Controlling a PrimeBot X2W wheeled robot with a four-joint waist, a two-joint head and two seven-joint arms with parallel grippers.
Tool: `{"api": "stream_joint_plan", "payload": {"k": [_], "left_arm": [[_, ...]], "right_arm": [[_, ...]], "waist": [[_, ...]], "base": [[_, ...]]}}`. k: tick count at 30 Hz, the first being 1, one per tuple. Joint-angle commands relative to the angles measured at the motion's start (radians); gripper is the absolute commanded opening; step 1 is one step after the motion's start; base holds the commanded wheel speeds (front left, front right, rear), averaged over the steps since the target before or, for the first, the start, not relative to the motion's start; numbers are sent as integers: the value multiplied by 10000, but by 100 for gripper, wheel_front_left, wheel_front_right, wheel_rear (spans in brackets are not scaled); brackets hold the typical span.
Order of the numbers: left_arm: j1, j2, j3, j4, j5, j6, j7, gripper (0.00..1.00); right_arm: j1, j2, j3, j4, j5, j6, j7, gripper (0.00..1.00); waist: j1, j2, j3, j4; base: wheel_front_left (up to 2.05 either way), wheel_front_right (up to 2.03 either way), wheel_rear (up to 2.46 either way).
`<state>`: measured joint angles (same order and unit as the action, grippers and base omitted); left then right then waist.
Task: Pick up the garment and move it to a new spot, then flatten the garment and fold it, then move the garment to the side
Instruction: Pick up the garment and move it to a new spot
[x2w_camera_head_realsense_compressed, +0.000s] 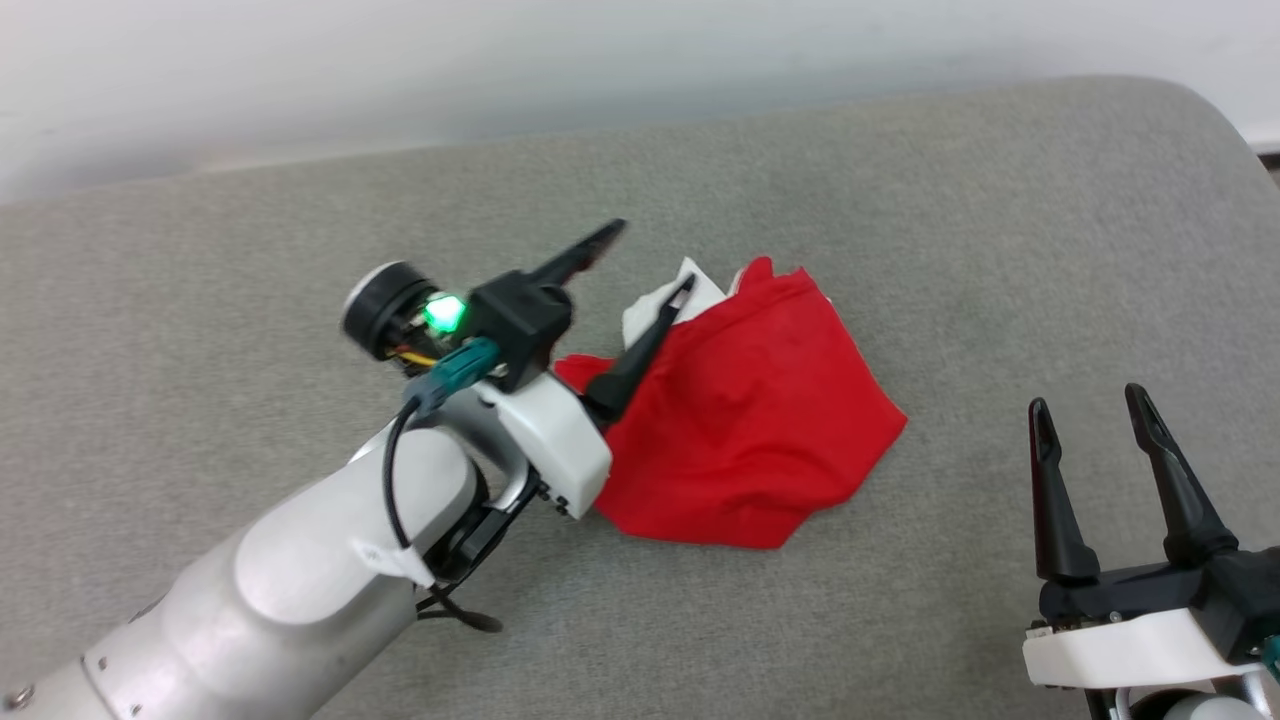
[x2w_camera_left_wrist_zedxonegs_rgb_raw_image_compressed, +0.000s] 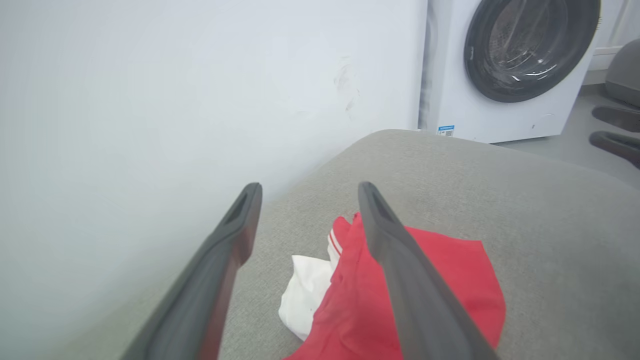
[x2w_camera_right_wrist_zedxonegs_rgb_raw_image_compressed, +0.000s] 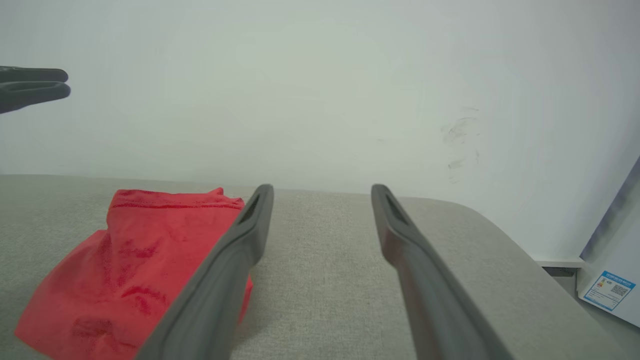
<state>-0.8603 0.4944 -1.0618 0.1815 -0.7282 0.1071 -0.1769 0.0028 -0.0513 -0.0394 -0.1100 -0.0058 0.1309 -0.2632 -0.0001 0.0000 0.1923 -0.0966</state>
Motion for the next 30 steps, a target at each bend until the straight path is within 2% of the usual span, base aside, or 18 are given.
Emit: {"api": "stream_joint_plan", "payload": {"k": [1, 6, 9, 15, 17, 22, 30], "left_arm": [[305, 80, 170, -55, 107, 328, -298, 100], [1297, 431, 1091, -295, 693, 1717, -853, 100], [2160, 456, 2008, -847, 1179, 2464, -895, 100], [4314, 296, 4058, -1822, 2497, 3389, -882, 100], [5060, 188, 4579, -1947, 2924, 3509, -883, 100], [6494, -349, 5738, -2149, 3739, 3433, -884, 100], [8058, -1455, 7252, -2300, 4758, 2765, -885, 100]], "right_arm": [[105, 18, 4, 27, -60, -5, -24, 100], [286, 17, 31, 76, -22, -5, -24, 100], [400, 19, 17, 63, -57, -5, -24, 100], [520, 16, 7, 127, -83, -3, -24, 100], [574, 17, 8, 161, -80, -3, -24, 100], [666, 17, 77, 244, -7, -5, -23, 100], [866, 17, 121, 423, 163, -5, -22, 100]], "waist": [[1, 0, -282, 287], [1, 0, -569, 575], [1, 0, -684, 746], [1, 0, -869, 997], [1, 0, -935, 1057], [1, 0, -1065, 1117], [1, 0, -1206, 1162]], "base": [[0, 0, 0], [0, 0, 0], [0, 0, 0], [0, 0, 0], [0, 0, 0], [0, 0, 0], [0, 0, 0]]}}
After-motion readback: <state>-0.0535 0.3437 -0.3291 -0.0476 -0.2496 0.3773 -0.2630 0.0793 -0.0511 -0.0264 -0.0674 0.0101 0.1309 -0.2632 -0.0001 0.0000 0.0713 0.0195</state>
